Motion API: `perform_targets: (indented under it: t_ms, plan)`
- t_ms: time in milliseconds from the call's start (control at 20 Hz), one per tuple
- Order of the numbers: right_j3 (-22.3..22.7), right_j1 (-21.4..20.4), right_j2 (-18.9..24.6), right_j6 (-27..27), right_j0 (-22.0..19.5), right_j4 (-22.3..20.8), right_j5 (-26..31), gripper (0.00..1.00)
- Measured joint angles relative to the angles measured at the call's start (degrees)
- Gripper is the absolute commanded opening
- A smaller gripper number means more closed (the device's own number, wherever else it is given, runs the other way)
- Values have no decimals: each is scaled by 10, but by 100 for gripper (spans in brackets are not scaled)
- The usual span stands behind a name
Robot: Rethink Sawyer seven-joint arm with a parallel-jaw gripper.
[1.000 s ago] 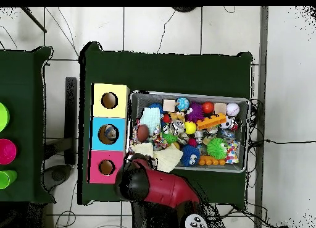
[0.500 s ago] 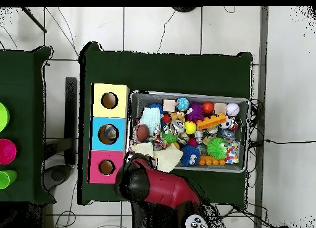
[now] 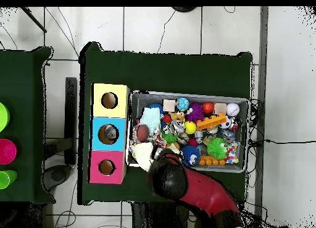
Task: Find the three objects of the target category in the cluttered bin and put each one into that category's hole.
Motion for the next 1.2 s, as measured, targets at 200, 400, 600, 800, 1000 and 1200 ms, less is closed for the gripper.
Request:
perform_targets:
  t_ms: [200,400,600,800,1000,1200]
  plan:
    - [-14,7,13,0,-65,-29,16,100]
    - [-45,28,27,0,-119,-66,44,100]
    - [-83,57,47,0,-161,-104,71,100]
    - [-138,106,81,0,-208,-151,94,100]
    - [-180,148,109,-1,-237,-192,102,100]
    - [-214,181,131,-1,-254,-224,107,100]
